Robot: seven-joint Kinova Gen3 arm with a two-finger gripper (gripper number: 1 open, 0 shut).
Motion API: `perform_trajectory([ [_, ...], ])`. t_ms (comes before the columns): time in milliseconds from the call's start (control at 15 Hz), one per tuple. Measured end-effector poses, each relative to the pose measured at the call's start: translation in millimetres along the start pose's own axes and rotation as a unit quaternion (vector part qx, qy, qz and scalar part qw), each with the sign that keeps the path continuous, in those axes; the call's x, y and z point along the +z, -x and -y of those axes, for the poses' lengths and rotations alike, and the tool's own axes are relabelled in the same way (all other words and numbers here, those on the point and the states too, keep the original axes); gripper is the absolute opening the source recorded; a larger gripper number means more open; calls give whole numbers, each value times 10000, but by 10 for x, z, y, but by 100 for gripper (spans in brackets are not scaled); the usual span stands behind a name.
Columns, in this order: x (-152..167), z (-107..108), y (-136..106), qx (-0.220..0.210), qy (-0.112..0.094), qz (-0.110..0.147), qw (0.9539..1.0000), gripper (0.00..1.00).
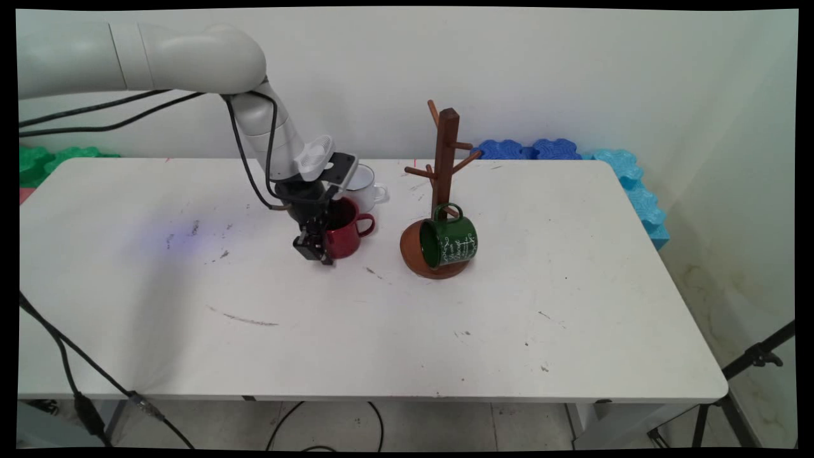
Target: Place the picked object on the table
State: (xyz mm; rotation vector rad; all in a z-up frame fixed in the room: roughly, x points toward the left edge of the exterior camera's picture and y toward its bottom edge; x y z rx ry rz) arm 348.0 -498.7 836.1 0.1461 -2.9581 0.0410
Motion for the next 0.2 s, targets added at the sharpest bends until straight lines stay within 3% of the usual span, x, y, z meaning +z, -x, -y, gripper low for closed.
perform_trajectory([
  [200,-54,4,-33,-56,-35,-155,9999,100],
])
